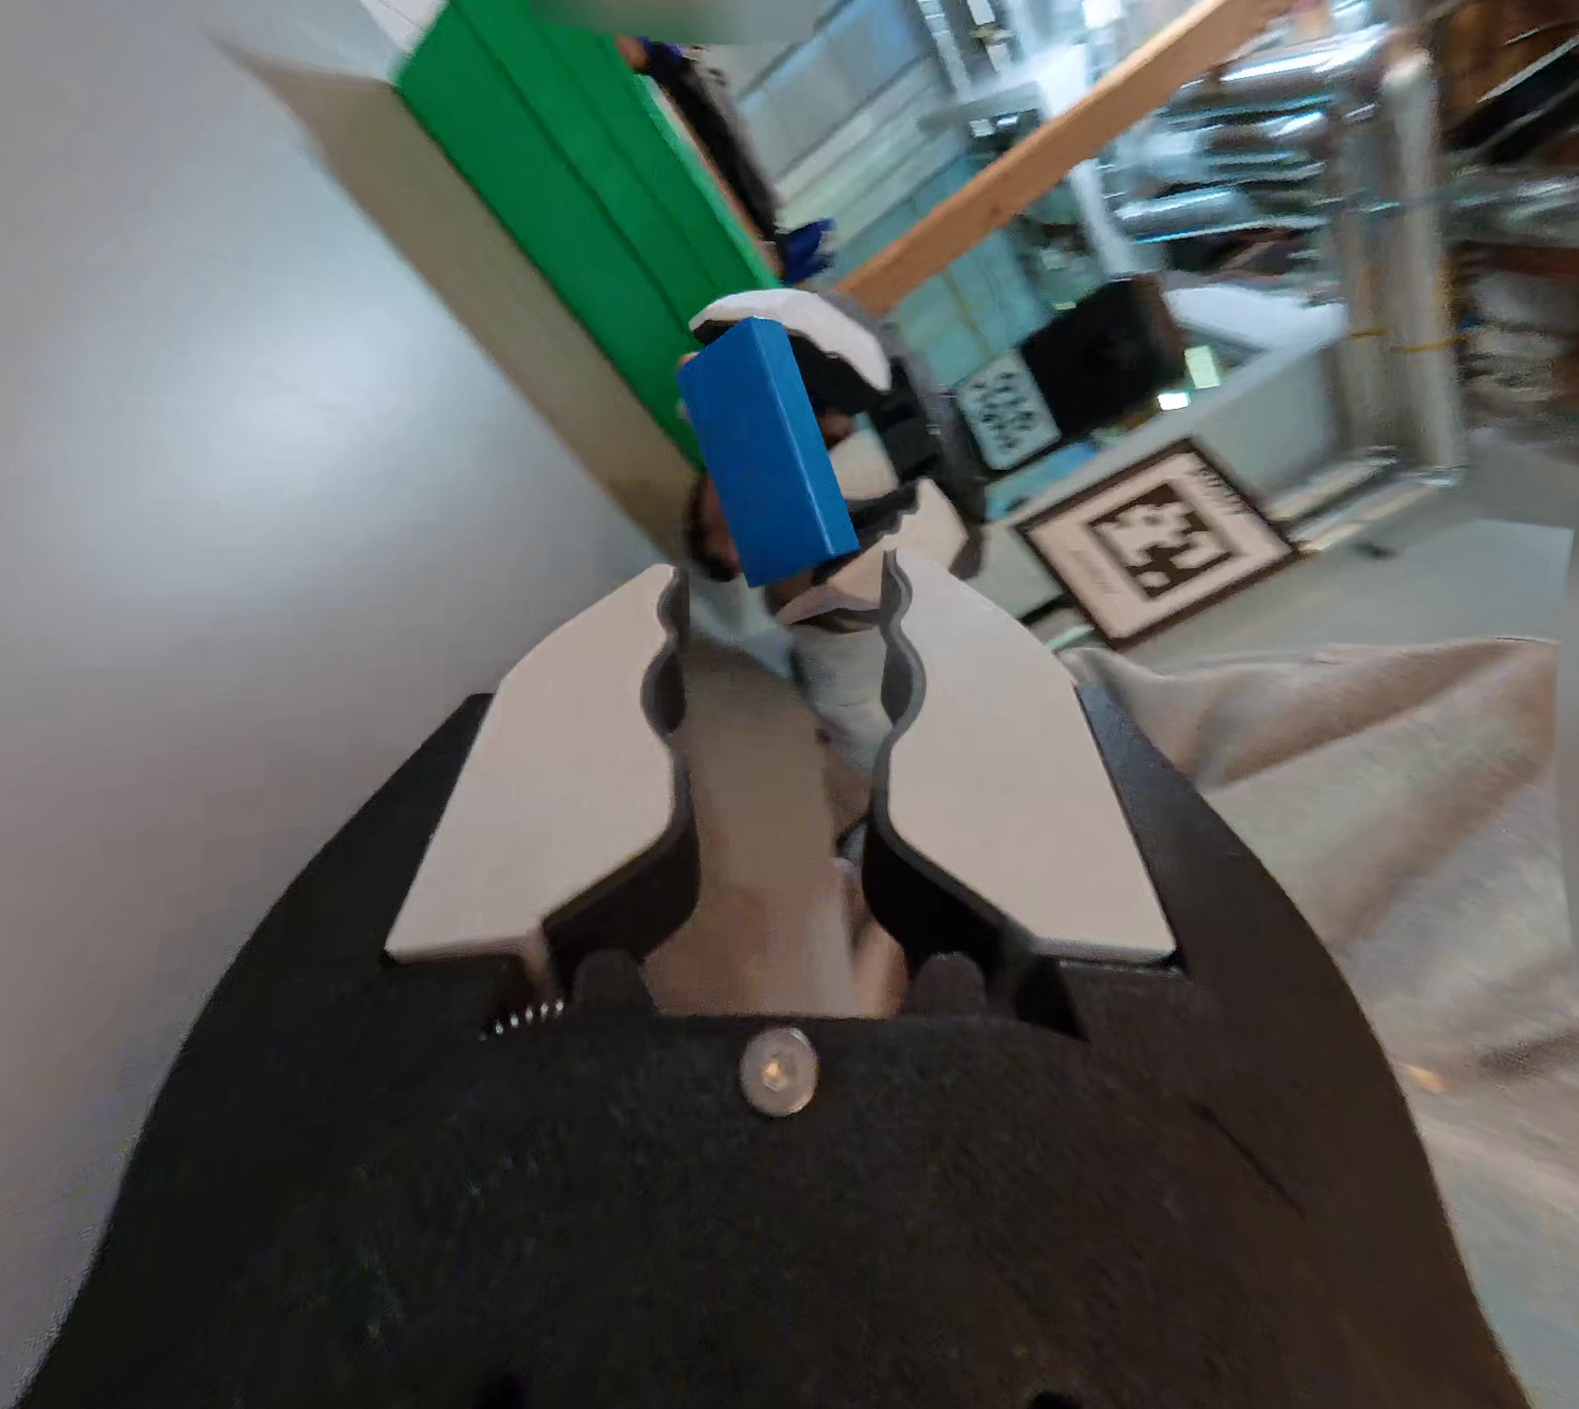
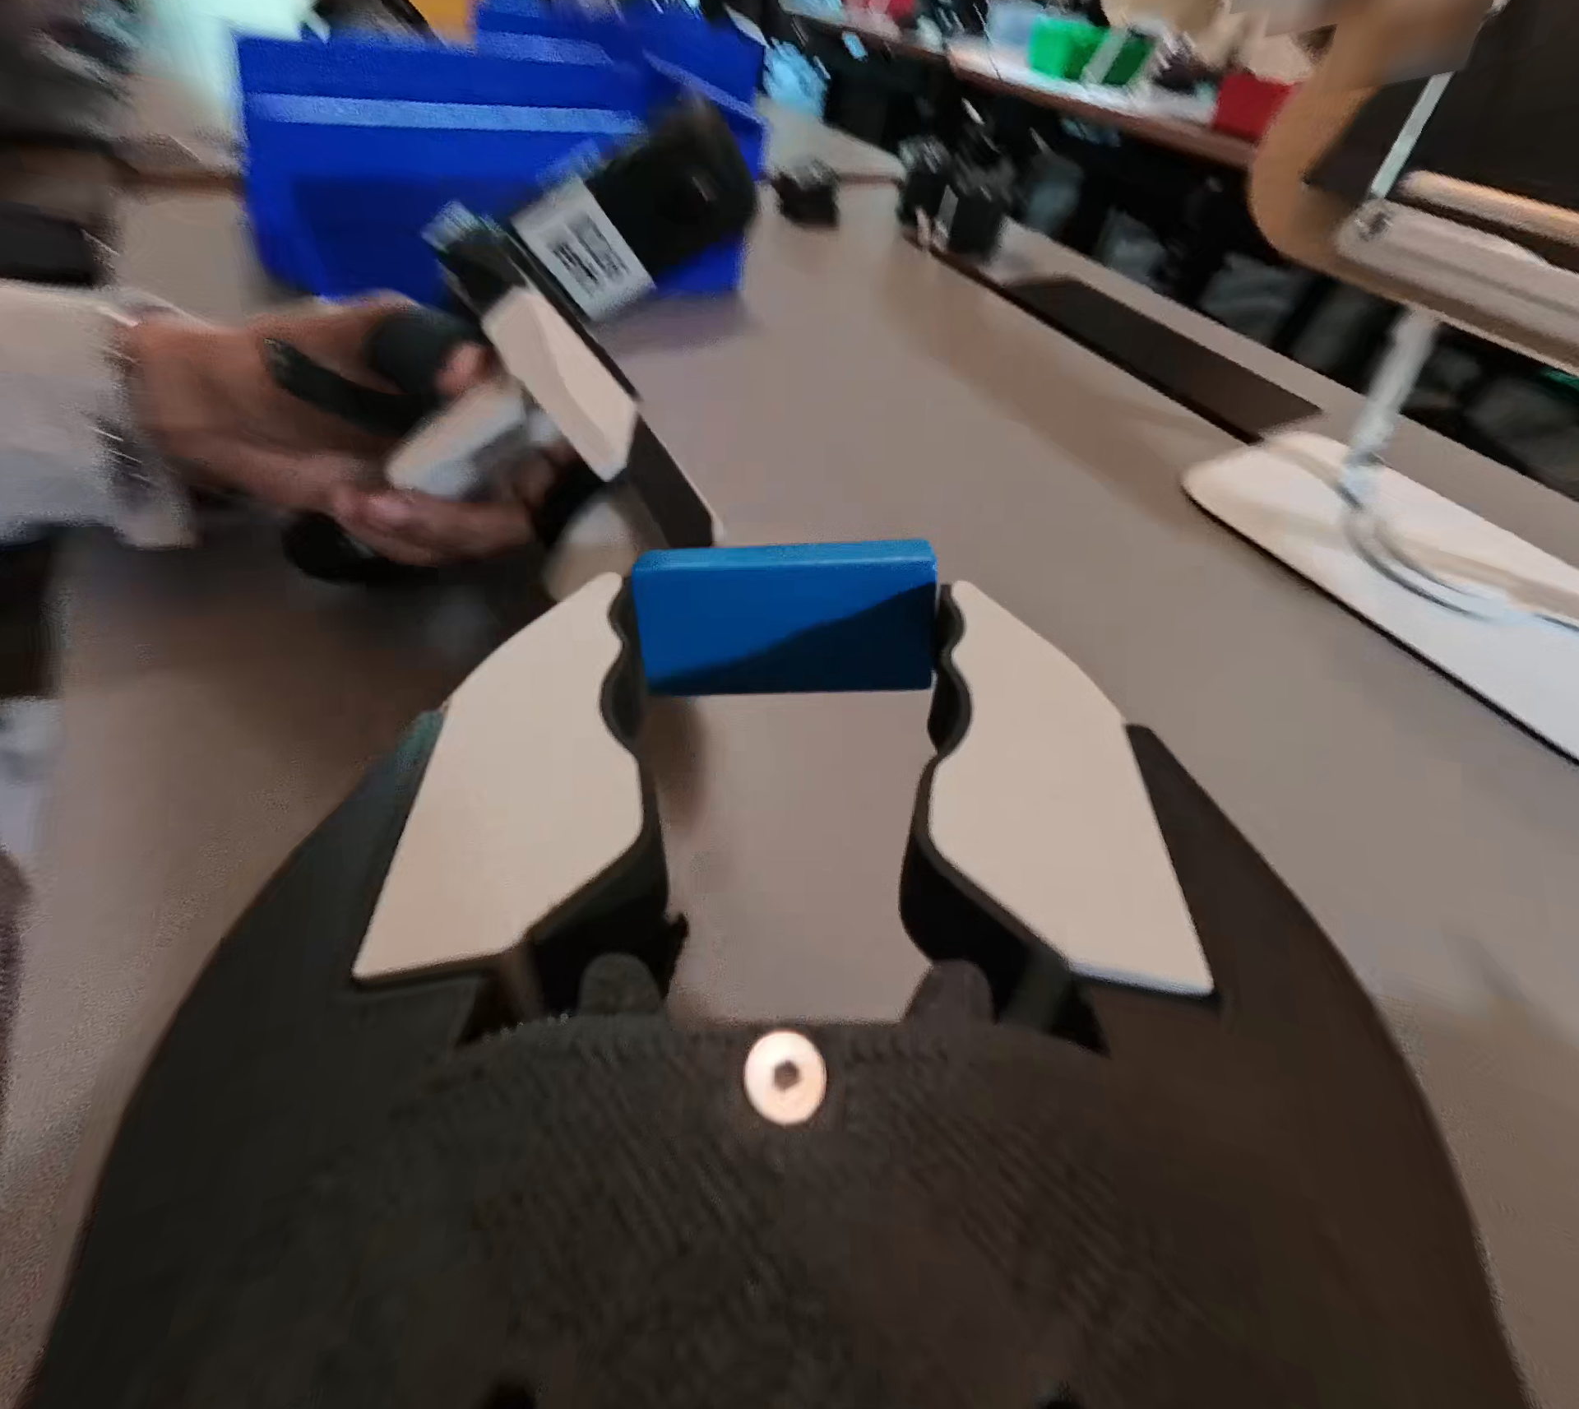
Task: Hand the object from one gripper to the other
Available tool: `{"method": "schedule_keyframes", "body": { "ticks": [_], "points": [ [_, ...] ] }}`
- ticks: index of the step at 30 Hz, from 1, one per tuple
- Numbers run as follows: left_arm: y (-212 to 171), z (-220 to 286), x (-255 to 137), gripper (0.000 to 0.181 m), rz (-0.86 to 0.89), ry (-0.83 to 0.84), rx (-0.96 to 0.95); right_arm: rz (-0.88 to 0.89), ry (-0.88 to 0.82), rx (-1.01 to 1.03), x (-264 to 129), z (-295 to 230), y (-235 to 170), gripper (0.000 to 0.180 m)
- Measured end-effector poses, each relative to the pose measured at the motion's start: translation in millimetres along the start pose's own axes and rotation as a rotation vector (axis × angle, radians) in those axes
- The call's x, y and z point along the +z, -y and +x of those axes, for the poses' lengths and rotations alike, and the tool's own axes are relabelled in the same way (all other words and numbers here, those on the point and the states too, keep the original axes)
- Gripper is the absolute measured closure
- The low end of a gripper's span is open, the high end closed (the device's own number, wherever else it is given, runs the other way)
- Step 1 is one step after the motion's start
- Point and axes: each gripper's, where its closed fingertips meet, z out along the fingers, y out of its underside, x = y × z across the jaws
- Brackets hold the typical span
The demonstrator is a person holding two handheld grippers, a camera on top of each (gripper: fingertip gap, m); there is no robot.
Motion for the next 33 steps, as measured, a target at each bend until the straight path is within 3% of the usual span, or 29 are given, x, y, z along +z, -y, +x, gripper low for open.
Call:
{"method": "schedule_keyframes", "body": {
  "ticks": [4, 11, 17, 22, 24, 26, 30, 33],
  "points": [
    [-0.8, -13.0, -0.8, 0.141, -0.030, 0.197, 0.186, -0.212, -0.198, -0.284, 4.8, 9.3, -19.3, 0.112],
    [-20.2, -22.4, 11.4, 0.140, -0.158, 0.315, 0.317, -0.391, -0.235, -0.652, 24.2, -21.5, -34.5, 0.112],
    [-22.7, -29.2, 10.9, 0.155, -0.186, 0.395, 0.348, -0.387, -0.219, -0.695, 28.3, -33.6, -32.3, 0.112],
    [-20.1, -27.0, 9.6, 0.164, -0.166, 0.368, 0.332, -0.344, -0.217, -0.685, 28.8, -33.1, -28.1, 0.112],
    [-16.8, -26.0, 7.8, 0.164, -0.145, 0.361, 0.324, -0.303, -0.252, -0.701, 28.7, -27.8, -23.1, 0.100],
    [-10.3, -24.3, 4.4, 0.164, -0.101, 0.349, 0.306, -0.264, -0.255, -0.626, 27.5, -21.9, -20.4, 0.091],
    [7.8, -17.4, -7.3, 0.164, 0.023, 0.286, 0.246, -0.129, -0.208, -0.263, 18.5, -4.6, -8.6, 0.083],
    [18.5, -11.1, -15.3, 0.164, 0.090, 0.232, 0.223, 0.008, -0.061, 0.058, 9.3, -2.0, 2.1, 0.099]
  ]
}}
